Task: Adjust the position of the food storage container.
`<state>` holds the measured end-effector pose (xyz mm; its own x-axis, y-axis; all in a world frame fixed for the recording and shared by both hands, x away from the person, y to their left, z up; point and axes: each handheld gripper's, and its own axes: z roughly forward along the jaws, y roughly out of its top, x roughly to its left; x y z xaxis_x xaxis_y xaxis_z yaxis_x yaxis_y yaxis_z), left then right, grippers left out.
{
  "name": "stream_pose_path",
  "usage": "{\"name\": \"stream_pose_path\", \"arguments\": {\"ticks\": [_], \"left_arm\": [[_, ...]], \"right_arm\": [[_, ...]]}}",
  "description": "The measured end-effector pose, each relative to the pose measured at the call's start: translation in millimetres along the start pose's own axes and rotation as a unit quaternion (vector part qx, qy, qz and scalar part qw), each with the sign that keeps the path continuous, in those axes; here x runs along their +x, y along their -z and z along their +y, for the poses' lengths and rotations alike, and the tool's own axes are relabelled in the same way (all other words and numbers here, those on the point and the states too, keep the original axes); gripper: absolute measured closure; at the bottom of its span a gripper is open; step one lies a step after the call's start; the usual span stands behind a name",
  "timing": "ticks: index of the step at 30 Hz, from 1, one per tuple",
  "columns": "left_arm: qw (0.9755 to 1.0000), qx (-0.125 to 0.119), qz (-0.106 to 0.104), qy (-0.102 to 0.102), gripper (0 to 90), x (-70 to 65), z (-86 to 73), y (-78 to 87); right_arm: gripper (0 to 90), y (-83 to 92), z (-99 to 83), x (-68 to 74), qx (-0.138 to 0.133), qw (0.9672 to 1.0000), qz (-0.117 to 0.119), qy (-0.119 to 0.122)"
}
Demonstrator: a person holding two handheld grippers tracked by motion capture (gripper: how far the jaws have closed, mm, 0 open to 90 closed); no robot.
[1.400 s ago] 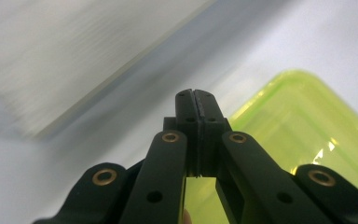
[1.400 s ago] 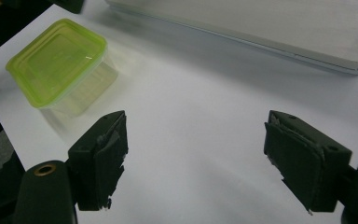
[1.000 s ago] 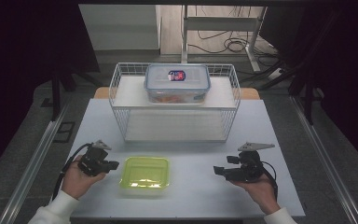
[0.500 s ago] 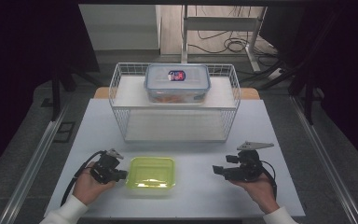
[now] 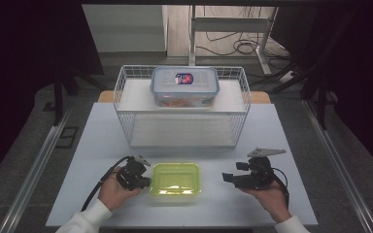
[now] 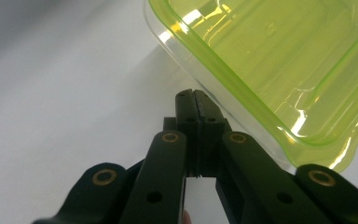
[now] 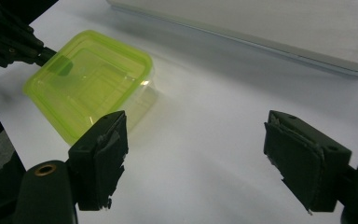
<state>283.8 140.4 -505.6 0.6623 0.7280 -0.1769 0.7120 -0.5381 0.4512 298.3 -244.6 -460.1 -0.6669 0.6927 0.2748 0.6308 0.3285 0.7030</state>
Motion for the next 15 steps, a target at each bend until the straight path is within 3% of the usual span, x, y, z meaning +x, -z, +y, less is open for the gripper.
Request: {"name": "stream_pose_path", "arguments": {"ticks": [5,8,12,15], "left_arm": [[1.0,-0.003,0.002,0.001,89.6,3.2,1.0,-1.1],[0.9994,-0.023,-0.007,0.024,84.8,7.5,-4.9,5.9],[0.9969,-0.057,-0.009,0.053,64.7,12.0,-12.5,18.8],[0.9928,-0.084,-0.032,0.079,48.6,15.9,-16.4,26.5]], "right_arm": [[21.7,-2.3,-0.9,-0.1,0.004,1.0,0.0,0.001],[21.7,-2.5,-1.7,-0.7,0.003,1.0,0.001,-0.002],[21.0,-1.6,-2.9,-2.4,0.003,0.9999,0.003,-0.013],[20.0,-1.8,-3.6,-4.1,0.0,0.9996,0.013,-0.025]]}}
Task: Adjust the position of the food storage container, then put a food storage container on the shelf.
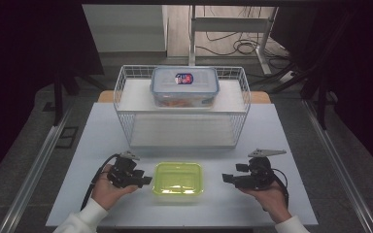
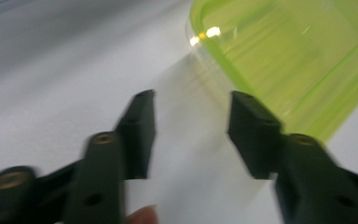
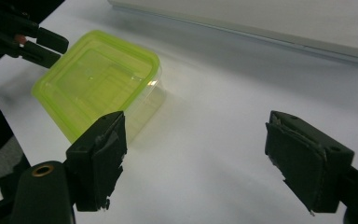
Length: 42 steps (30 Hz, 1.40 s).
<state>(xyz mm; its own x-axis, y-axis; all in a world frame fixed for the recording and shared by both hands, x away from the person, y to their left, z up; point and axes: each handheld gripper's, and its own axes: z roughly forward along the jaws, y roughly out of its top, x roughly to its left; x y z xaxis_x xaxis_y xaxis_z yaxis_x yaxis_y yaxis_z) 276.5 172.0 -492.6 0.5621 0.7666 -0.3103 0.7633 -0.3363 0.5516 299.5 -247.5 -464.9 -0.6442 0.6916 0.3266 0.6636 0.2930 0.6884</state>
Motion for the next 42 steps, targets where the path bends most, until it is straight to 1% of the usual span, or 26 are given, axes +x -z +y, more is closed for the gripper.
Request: {"name": "stream_pose_path", "arguments": {"ticks": [2,3,4,6,7,8,9,11,12,15,18,20,21,24,28,32,35,36,37,41,42], "left_arm": [[0.9991,-0.022,-0.024,0.027,41.1,1.3,-1.6,4.4],[0.9983,-0.031,-0.034,0.035,38.4,1.8,-2.6,6.7],[0.9969,-0.042,-0.047,0.047,36.2,2.2,-3.9,8.5],[0.9929,-0.057,-0.075,0.073,33.0,4.1,-6.9,11.1],[0.9915,-0.061,-0.082,0.08,32.4,5.6,-8.4,12.2],[0.9907,-0.067,-0.082,0.086,31.8,6.0,-9.3,12.8],[0.9904,-0.071,-0.08,0.087,31.5,6.2,-10.2,13.7],[0.9866,-0.079,-0.1,0.102,31.5,8.5,-12.1,13.8],[0.9852,-0.079,-0.107,0.108,31.4,9.4,-12.7,13.2],[0.984,-0.082,-0.11,0.114,31.3,11.2,-13.3,11.4],[0.9837,-0.085,-0.11,0.115,30.6,11.6,-13.3,10.7],[0.983,-0.087,-0.112,0.117,29.9,11.1,-13.8,10.5],[0.9822,-0.088,-0.114,0.12,29.7,10.9,-14.2,10.5],[0.9807,-0.09,-0.121,0.125,29.7,11.9,-14.9,10.0],[0.979,-0.09,-0.128,0.13,29.9,12.3,-13.9,7.5],[0.9784,-0.085,-0.137,0.129,30.7,11.4,-13.4,2.5],[0.9778,-0.082,-0.143,0.129,31.5,11.8,-13.1,-0.3],[0.9772,-0.08,-0.147,0.131,31.9,11.9,-12.8,-1.1],[0.977,-0.079,-0.149,0.131,32.3,12.4,-12.7,-1.9],[0.974,-0.08,-0.159,0.139,33.7,13.4,-11.6,-5.1],[0.9736,-0.078,-0.161,0.142,34.0,14.0,-11.2,-6.1]], "right_arm": [[19.2,-0.9,-0.4,-1.0,-0.001,0.9999,0.004,-0.01],[19.1,-1.7,-0.7,-1.8,-0.002,0.9999,0.009,-0.013],[19.0,-2.2,-0.8,-2.4,-0.003,0.9997,0.014,-0.018],[19.0,-3.7,-1.0,-3.1,-0.007,0.9994,0.022,-0.025],[19.0,-4.1,-0.8,-3.4,-0.007,0.9992,0.027,-0.027],[18.9,-4.7,-0.7,-3.5,-0.01,0.9989,0.033,-0.03],[18.8,-5.0,-0.6,-3.8,-0.012,0.9987,0.038,-0.034],[18.7,-5.6,-0.5,-4.6,-0.016,0.998,0.048,-0.037],[18.6,-5.6,-0.6,-4.8,-0.017,0.9977,0.051,-0.041],[18.6,-5.7,-1.5,-5.2,-0.018,0.997,0.06,-0.046],[18.6,-5.6,-2.9,-5.7,-0.02,0.9967,0.063,-0.047],[18.7,-5.7,-2.9,-6.2,-0.022,0.9961,0.068,-0.053],[19.1,-6.0,-2.6,-6.8,-0.024,0.9958,0.071,-0.054],[20.6,-7.7,-1.9,-7.2,-0.024,0.9946,0.08,-0.062],[23.4,-11.6,-2.6,-6.5,-0.015,0.9937,0.088,-0.068],[27.3,-17.5,-4.5,-4.1,-0.008,0.9921,0.099,-0.077],[30.1,-23.8,-5.4,-0.3,-0.002,0.9905,0.11,-0.082],[30.8,-26.2,-5.7,0.6,-0.001,0.9901,0.112,-0.085],[32.1,-29.4,-5.8,1.5,0.001,0.9891,0.116,-0.091],[37.2,-38.4,-5.8,2.6,0.005,0.9859,0.128,-0.108],[38.6,-40.2,-5.7,2.9,0.006,0.9848,0.131,-0.114]]}}
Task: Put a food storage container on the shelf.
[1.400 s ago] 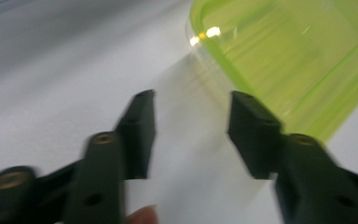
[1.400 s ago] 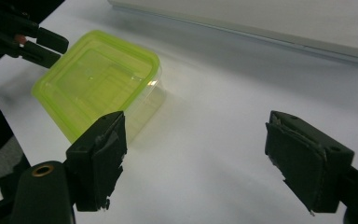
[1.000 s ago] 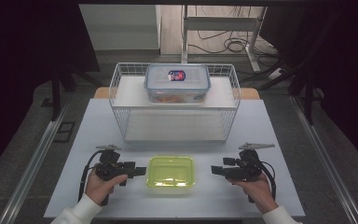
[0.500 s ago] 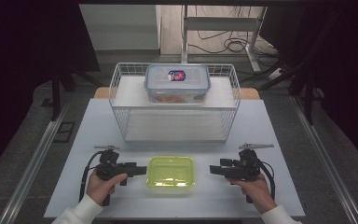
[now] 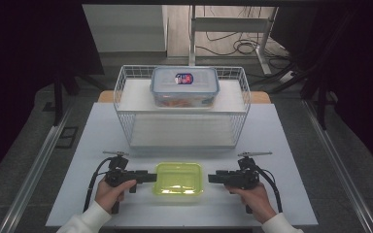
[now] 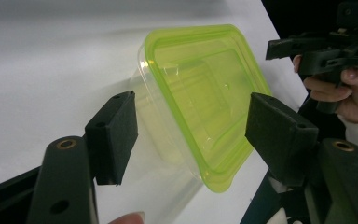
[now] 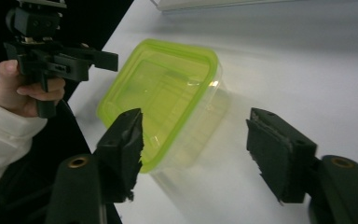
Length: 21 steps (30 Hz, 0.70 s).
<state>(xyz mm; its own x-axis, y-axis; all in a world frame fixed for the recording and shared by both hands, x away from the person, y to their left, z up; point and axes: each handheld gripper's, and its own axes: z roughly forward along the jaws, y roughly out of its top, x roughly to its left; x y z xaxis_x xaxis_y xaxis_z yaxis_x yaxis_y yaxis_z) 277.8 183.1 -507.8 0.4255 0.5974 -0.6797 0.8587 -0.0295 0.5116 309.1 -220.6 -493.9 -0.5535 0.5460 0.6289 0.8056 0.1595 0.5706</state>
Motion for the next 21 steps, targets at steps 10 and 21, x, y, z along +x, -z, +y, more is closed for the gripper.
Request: {"name": "stream_pose_path", "arguments": {"ticks": [10,21], "left_arm": [[0.9996,0.008,-0.01,0.024,40.1,9.7,2.3,-7.7],[0.9975,0.022,-0.032,0.058,54.5,19.3,-0.8,-16.2]], "right_arm": [[49.5,-14.9,2.7,-4.7,-0.001,0.9994,0.01,-0.032],[55.3,-34.6,2.5,-2.0,0.024,0.999,0.002,-0.037]]}}
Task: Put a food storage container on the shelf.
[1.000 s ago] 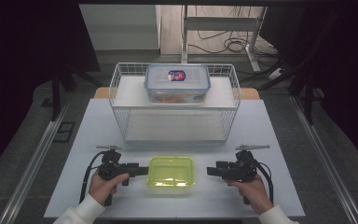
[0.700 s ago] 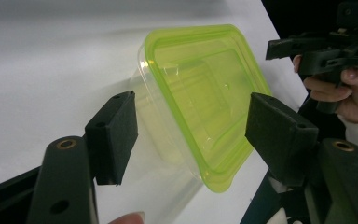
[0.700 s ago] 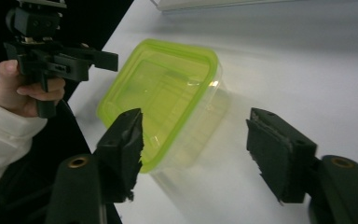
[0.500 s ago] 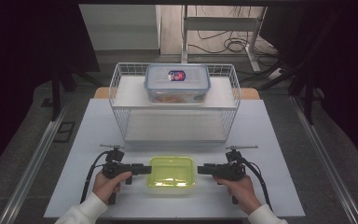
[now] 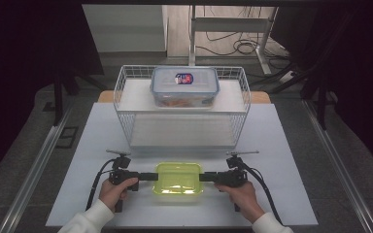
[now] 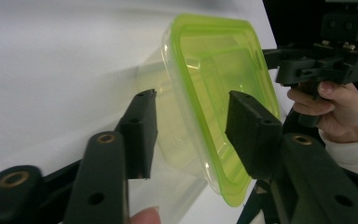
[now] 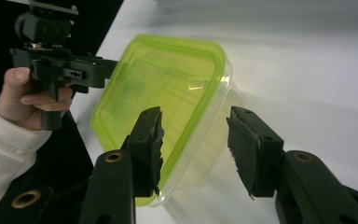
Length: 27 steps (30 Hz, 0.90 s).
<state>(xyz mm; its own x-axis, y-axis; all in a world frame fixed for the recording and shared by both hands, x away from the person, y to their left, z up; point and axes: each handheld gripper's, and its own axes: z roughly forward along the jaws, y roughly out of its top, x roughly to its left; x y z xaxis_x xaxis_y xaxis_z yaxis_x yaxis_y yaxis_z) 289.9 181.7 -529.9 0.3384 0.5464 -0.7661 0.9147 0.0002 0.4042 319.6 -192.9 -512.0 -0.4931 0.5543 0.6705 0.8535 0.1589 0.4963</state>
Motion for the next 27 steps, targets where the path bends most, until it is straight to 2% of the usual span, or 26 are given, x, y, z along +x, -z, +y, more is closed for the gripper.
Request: {"name": "stream_pose_path", "arguments": {"ticks": [4,7,12,16,19,27], "left_arm": [[0.9999,0.01,-0.008,0.002,63.2,0.0,-0.5,-2.6],[0.9997,0.017,-0.015,0.0,72.9,0.0,-0.8,-4.0],[0.9997,0.017,-0.019,0.002,76.2,-0.8,-1.2,-3.0],[0.9996,0.01,-0.025,0.0,79.5,-2.9,-1.7,0.1],[0.9997,0.007,-0.025,-0.003,81.0,-3.6,-2.0,1.6],[0.9995,0.006,-0.029,-0.013,81.4,-7.0,-2.6,4.8]], "right_arm": [[61.2,-5.5,-1.4,0.7,0.007,1.0,-0.001,-0.006],[70.5,-6.3,-2.2,0.8,0.009,0.9999,0.006,-0.012],[74.7,-5.0,-3.2,-0.5,0.006,0.9992,0.017,-0.037],[79.5,-0.3,-4.0,-2.9,-0.007,0.9975,0.04,-0.058],[81.0,2.3,-3.4,-0.5,-0.011,0.9974,0.047,-0.053],[81.8,8.3,-1.0,7.5,-0.014,0.9983,0.05,-0.026]]}}
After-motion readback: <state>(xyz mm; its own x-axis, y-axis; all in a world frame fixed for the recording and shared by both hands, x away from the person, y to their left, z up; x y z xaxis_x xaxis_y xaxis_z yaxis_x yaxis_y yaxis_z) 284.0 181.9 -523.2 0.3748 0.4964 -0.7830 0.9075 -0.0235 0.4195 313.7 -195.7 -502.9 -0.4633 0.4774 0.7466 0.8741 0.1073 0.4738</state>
